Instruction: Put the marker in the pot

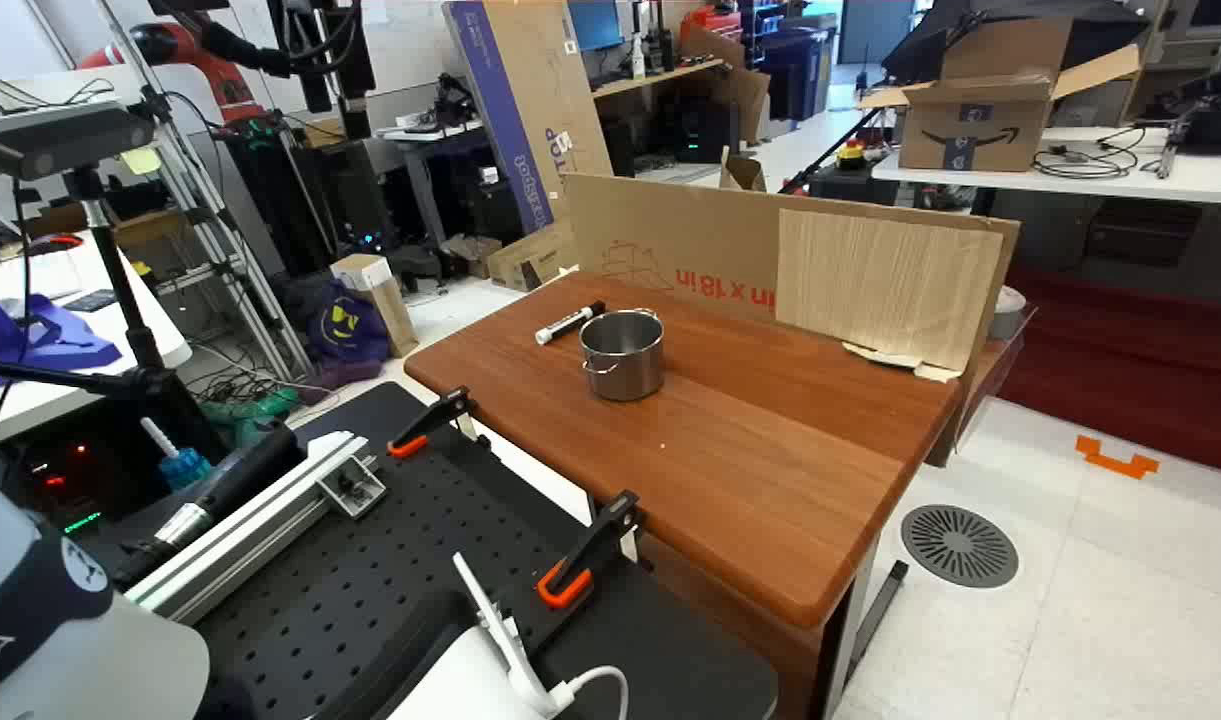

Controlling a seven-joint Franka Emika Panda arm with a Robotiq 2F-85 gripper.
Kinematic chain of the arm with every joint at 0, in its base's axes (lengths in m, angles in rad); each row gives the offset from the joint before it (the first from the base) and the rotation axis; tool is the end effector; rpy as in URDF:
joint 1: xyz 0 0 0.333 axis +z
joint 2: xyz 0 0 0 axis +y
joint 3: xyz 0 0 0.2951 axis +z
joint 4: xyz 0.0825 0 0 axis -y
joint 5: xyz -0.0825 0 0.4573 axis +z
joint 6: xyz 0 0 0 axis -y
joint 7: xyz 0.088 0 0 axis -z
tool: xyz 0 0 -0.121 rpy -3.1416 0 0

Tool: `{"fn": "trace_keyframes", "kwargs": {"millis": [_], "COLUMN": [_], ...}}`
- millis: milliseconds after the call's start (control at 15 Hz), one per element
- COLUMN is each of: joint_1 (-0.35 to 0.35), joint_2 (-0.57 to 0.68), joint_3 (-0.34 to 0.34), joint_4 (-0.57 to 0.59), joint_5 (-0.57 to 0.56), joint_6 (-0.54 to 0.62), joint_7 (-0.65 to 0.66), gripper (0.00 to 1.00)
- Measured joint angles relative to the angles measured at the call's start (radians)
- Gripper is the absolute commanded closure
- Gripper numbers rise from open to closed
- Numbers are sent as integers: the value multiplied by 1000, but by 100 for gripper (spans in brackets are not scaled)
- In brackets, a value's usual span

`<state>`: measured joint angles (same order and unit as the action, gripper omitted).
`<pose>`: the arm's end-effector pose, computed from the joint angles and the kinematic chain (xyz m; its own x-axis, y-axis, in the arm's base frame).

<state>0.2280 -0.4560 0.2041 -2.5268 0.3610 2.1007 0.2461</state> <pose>0.4290 0.2138 0.3665 0.9989 -0.0076 -0.0456 -0.0175 -0.9755 -0.2193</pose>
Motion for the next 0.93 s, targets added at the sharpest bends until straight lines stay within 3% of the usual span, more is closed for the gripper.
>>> {"fn": "trace_keyframes", "kwargs": {"millis": [400,667,933], "joint_1": [-4,-23,-64], "joint_2": [34,141,302], "joint_3": [8,18,20], "joint_4": [5,40,100], "joint_5": [-6,-47,-179], "joint_6": [60,203,356], "joint_7": [14,56,138], "gripper": [0,0,0]}}
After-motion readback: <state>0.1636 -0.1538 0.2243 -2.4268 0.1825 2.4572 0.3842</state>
